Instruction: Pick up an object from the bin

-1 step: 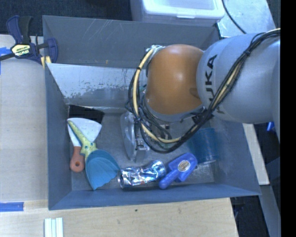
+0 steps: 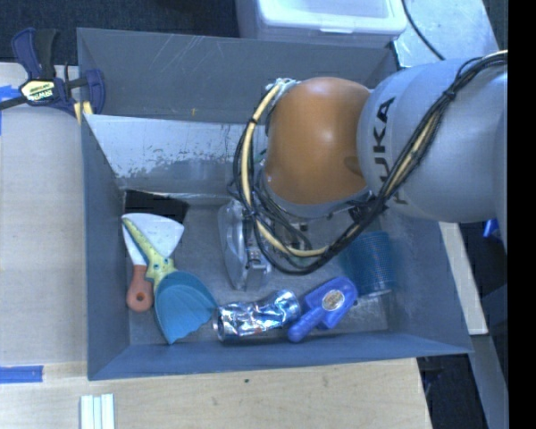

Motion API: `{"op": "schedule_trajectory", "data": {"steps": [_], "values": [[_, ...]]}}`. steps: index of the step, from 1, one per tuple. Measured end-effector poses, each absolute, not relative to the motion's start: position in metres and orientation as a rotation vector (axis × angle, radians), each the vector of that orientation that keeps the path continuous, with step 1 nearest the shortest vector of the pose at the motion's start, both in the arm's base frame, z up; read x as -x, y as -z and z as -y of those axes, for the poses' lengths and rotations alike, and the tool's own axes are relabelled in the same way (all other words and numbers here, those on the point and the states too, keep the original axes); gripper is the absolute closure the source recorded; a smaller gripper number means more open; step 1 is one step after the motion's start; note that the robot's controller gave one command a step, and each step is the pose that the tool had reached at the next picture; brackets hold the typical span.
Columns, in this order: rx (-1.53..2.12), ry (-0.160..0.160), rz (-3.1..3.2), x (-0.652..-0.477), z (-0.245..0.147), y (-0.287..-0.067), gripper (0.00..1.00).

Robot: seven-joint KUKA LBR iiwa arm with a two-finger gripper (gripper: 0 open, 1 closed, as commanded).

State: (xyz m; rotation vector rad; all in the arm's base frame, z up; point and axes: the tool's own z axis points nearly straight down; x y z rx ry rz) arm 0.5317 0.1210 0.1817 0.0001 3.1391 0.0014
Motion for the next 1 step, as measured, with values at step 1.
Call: {"op": "schedule_trajectory", "data": {"steps": [1], "values": [[0.46, -0.005, -3.099, -0.4933, -0.0877, -0.0885, 0.0]]}}
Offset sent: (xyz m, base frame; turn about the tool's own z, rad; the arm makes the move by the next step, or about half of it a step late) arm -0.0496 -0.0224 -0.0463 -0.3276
